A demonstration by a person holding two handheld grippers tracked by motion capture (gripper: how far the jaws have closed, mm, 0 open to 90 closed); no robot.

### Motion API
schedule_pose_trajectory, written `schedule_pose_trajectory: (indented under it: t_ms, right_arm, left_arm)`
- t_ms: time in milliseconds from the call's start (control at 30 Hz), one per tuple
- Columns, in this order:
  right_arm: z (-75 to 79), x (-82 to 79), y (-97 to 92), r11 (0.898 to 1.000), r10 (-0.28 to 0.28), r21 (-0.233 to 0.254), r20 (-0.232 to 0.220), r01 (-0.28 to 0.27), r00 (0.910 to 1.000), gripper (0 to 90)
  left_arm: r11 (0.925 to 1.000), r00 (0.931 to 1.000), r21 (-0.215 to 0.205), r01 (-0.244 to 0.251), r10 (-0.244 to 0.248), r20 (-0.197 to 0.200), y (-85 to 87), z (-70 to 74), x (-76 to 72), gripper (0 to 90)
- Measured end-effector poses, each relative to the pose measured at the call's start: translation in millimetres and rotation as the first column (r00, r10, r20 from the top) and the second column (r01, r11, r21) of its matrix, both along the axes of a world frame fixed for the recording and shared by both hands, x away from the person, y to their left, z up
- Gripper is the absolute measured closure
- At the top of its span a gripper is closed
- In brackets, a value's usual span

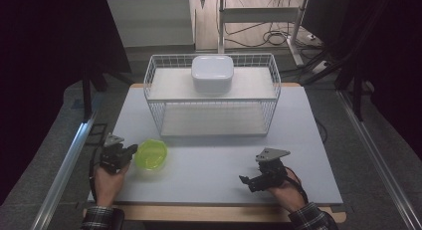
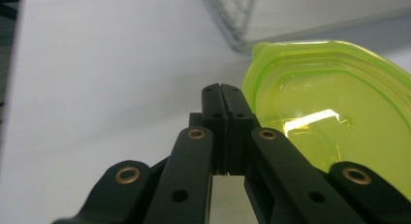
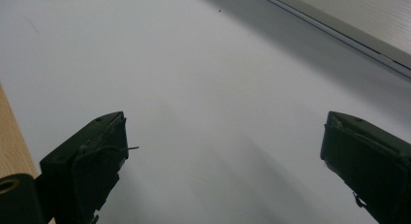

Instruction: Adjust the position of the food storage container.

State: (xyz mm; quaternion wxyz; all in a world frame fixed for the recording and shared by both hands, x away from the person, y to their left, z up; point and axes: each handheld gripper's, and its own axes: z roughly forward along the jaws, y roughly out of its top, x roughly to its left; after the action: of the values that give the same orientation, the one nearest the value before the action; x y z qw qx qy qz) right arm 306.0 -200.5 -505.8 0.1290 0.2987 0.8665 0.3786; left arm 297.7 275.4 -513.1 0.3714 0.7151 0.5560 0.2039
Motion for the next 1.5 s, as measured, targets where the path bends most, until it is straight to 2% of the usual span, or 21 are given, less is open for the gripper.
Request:
schedule_pose_trajectory:
  t_ms: [67,133,233,267,367,467,567,800,967,1100,1300,1500]
  right_arm:
    - [-0.1,0.0,-0.1,1.0,0.0,0.0,0.0,0.0,1.0,3.7]
    - [0.2,0.0,-0.4,1.0,0.0,0.001,0.001,0.0,1.0,3.8]
    - [0.4,-0.1,-0.8,1.0,0.001,0.002,0.002,-0.001,1.0,3.7]
    - [0.4,0.0,-0.9,1.0,0.001,0.002,0.002,-0.001,1.0,3.7]
    - [0.1,0.1,-0.7,1.0,0.001,0.001,0.001,-0.001,1.0,3.7]
    - [0.4,-0.1,-0.6,1.0,0.002,0.0,0.002,-0.002,1.0,3.7]
    - [0.1,0.1,-0.8,1.0,0.001,0.002,0.001,-0.001,1.0,3.7]
    - [-0.2,0.1,-0.4,1.0,0.002,-0.001,0.0,-0.002,1.0,3.7]
    - [-0.8,0.4,-0.2,1.0,0.002,-0.001,-0.003,-0.002,1.0,3.7]
    - [-1.2,0.4,0.0,1.0,0.003,-0.001,-0.005,-0.003,1.0,3.7]
    - [-1.8,0.2,0.6,1.0,0.005,-0.005,-0.007,-0.005,1.0,3.7]
    - [-1.9,0.4,0.4,1.0,0.004,-0.004,-0.008,-0.004,1.0,3.7]
  left_arm:
    - [0.9999,0.9999,0.004,0.012,-0.013,0.009,-3.5,1.7,-0.4,89.8]
    - [1.0,0.9999,0.004,0.0,0.0,0.015,-0.4,2.8,-1.3,89.8]
    - [0.9995,0.9998,0.026,-0.016,0.016,-0.015,6.6,-1.0,-2.4,89.8]
    - [0.9996,0.9991,0.027,-0.011,0.012,-0.04,9.0,-4.4,-2.2,89.8]
    - [0.9992,0.9948,-0.01,0.039,-0.04,-0.093,10.9,-12.7,-0.8,89.8]
    - [0.9957,0.9888,-0.038,0.084,-0.088,-0.12,5.9,-16.4,1.1,89.7]
    - [0.9939,0.9855,-0.026,0.108,-0.11,-0.129,-1.0,-18.2,2.2,89.8]
    - [0.9859,0.9762,-0.043,0.162,-0.166,-0.139,-16.3,-19.7,5.0,89.7]
    - [0.9762,0.9667,-0.05,0.211,-0.216,-0.137,-33.1,-19.6,7.5,89.8]
    - [0.9658,0.9571,-0.052,0.254,-0.259,-0.13,-48.7,-18.9,8.6,89.7]
    - [0.9471,0.938,-0.039,0.319,-0.321,-0.131,-74.1,-18.0,8.6,89.6]
    - [0.9301,0.9197,-0.036,0.365,-0.367,-0.14,-89.3,-17.2,1.2,88.9]
